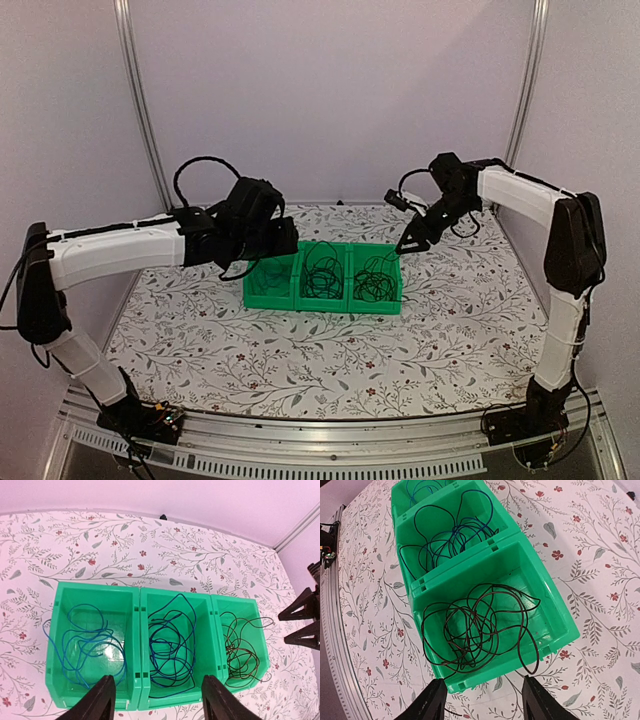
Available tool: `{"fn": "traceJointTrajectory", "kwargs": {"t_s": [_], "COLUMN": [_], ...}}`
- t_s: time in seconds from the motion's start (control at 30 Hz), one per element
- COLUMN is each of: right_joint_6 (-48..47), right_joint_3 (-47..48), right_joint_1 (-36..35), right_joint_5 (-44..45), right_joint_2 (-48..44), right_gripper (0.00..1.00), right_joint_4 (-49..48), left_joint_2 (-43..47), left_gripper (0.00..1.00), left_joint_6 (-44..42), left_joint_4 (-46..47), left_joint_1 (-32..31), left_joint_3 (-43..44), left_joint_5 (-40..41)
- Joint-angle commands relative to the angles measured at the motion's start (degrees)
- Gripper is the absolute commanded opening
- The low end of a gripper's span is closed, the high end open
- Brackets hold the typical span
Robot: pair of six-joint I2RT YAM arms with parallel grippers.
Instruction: Untangle the cables
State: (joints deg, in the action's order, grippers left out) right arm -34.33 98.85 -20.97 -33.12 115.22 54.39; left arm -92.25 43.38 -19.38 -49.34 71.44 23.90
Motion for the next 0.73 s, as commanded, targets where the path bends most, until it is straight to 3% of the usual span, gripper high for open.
{"fn": "traceJointTrajectory", "kwargs": {"t_s": [0.0,0.17,0.2,0.23,0.27,0.4,0.47,0.6,0.7], "right_joint_6": [-0.49,-0.13,1.14,2.39,5.03,19.64,26.80,32.30,32.08], "right_joint_3": [3.32,7.55,7.43,6.67,5.30,-4.94,-10.38,-11.53,-11.59], "right_joint_1": [1.60,4.82,5.85,7.25,8.75,15.74,15.63,15.68,15.69], "right_joint_5": [-1.02,-3.79,-4.55,-4.69,-3.43,-8.74,-1.06,8.63,9.49], "right_joint_2": [-6.16,-10.28,-12.41,-13.95,-16.14,-24.56,-27.91,-28.77,-27.81], "right_gripper": [0.57,0.62,0.67,0.87,0.97,0.99,0.99,0.99,0.99], "right_joint_4": [4.78,2.57,-0.13,-3.70,-8.05,-26.52,-34.86,-36.30,-34.88], "left_joint_2": [3.16,5.80,6.41,7.04,7.75,10.33,10.84,10.96,10.70], "left_gripper": [0.66,0.68,0.67,0.67,0.67,0.67,0.67,0.67,0.67], "left_joint_6": [-4.30,-5.91,-6.16,-6.49,-7.21,-13.31,-16.40,-19.38,-20.48], "left_joint_4": [-3.63,-6.48,-7.16,-7.71,-7.97,-7.28,-7.07,-7.56,-7.23], "left_joint_1": [1.20,5.56,6.47,7.32,7.93,8.92,9.28,9.91,10.03], "left_joint_3": [1.71,3.57,4.13,4.69,5.21,7.48,8.80,10.99,11.88], "left_joint_5": [3.20,1.73,1.64,1.64,1.80,4.03,4.64,4.87,4.21]}}
